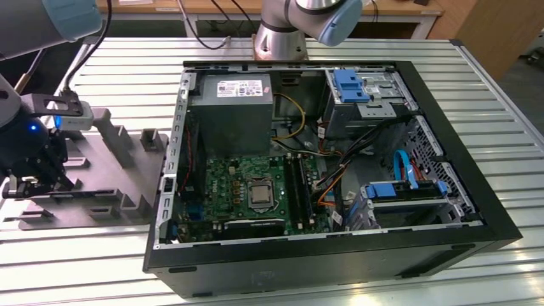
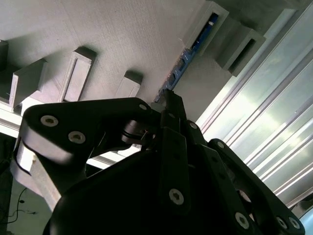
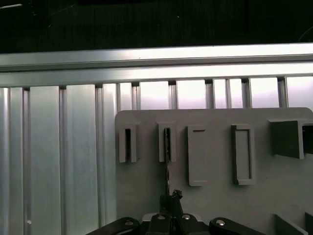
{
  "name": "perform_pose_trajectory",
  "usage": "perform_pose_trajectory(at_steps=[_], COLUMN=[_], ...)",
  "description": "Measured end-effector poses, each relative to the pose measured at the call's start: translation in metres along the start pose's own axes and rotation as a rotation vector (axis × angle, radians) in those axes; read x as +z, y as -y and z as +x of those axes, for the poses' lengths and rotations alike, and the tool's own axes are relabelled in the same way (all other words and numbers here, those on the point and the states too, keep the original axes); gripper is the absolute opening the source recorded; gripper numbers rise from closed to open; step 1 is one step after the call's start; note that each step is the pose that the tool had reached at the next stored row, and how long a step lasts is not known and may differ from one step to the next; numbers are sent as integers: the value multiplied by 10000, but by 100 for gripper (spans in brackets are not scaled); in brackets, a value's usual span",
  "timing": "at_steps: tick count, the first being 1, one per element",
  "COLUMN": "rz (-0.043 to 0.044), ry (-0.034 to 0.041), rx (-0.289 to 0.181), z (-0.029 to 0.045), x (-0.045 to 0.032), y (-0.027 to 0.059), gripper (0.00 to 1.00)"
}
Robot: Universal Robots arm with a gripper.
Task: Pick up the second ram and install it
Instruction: 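Pick up the second ram and move it above second insertion slot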
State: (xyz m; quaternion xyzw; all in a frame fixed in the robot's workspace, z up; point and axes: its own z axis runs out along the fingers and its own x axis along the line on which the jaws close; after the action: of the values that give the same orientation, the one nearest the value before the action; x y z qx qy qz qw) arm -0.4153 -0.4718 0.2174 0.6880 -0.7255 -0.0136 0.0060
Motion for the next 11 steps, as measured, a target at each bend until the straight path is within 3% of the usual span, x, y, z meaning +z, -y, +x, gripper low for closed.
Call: perform_pose_trajectory(at_steps=[8, 11], rz=[0, -1], ry=[-2, -2], rx=[-1, -1], z=[0, 0], x=[4, 3], y=[-2, -2], gripper=[10, 16])
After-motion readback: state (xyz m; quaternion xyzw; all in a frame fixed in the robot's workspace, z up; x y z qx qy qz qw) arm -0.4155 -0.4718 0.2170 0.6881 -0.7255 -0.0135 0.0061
